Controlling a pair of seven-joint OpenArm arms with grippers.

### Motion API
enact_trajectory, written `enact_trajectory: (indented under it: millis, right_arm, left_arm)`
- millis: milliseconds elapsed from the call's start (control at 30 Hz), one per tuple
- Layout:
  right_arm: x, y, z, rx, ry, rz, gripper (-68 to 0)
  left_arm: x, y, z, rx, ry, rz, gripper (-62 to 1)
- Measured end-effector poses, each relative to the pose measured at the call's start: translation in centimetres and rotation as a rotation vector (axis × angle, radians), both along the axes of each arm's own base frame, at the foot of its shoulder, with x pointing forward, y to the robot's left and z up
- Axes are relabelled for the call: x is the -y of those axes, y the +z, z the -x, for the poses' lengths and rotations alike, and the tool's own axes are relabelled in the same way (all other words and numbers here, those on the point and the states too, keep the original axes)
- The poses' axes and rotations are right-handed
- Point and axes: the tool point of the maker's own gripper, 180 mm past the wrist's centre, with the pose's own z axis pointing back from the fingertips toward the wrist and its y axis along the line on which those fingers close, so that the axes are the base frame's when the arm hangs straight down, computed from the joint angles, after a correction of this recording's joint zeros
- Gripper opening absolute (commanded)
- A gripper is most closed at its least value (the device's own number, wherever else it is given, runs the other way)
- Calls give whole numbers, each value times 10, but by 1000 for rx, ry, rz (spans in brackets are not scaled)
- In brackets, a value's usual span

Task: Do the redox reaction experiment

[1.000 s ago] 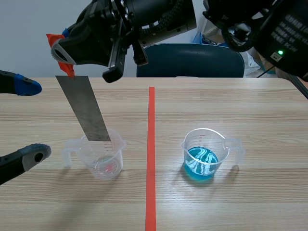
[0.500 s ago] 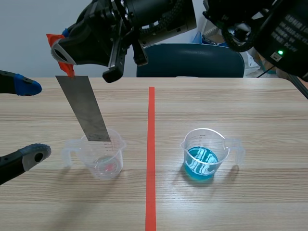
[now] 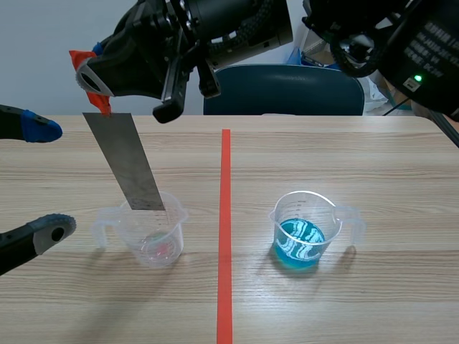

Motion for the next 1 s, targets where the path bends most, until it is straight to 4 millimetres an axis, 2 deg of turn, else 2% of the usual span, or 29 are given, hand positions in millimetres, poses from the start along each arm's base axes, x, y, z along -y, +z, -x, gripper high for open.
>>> enact_trajectory:
  millis: [633, 867, 1000]
  right_arm:
    - [0, 0, -1, 9, -3, -3, -669]
    - [1, 0, -10, 15, -27, -27, -669]
    - [3, -7, -21, 1, -58, -32, -669]
  left_arm:
    - [0, 0, 0, 0, 0, 0, 14]
    - [0, 0, 0, 0, 0, 0, 14]
    - [0, 0, 0, 0, 0, 0, 14]
